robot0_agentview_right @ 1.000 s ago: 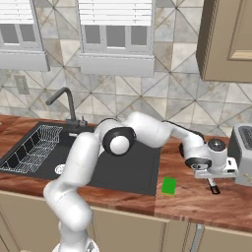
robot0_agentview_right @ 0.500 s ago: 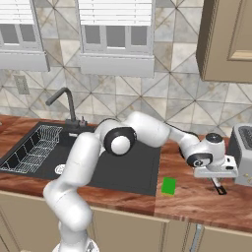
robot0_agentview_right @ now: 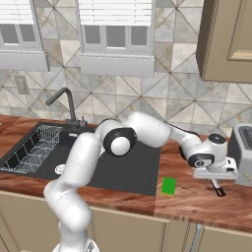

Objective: Pick the pan and sponge and place them into the sink. Then turn on the water.

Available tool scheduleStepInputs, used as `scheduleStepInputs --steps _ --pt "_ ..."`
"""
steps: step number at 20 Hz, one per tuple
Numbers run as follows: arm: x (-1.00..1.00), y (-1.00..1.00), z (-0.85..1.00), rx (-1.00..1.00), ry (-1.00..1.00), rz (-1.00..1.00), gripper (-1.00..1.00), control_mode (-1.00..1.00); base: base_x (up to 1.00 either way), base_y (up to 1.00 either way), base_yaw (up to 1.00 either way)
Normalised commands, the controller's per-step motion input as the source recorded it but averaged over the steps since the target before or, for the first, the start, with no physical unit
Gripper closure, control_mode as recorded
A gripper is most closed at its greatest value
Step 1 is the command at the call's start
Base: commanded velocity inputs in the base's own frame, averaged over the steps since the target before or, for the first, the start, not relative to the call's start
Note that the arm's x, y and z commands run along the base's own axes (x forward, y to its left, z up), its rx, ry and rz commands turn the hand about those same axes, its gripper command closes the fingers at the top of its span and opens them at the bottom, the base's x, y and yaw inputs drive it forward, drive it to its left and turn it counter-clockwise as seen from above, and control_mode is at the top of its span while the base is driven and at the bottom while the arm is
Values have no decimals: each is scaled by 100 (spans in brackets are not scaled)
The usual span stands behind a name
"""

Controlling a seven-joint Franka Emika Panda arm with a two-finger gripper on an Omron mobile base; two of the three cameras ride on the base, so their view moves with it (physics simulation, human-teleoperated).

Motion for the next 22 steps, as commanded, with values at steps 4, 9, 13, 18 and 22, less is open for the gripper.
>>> scheduleStepInputs --steps 4,9,13,18,22 --pt "-28 32 0 5 0 1 100 -100 0 0 0" --pt "-22 41 0 0 0 0 100 -100 0 0 0" --pt "-8 34 19 0 0 0 100 -100 0 0 0" --pt "-5 22 49 0 -4 0 100 -100 0 0 0" --pt "-8 22 54 0 -5 0 100 -100 0 0 0"
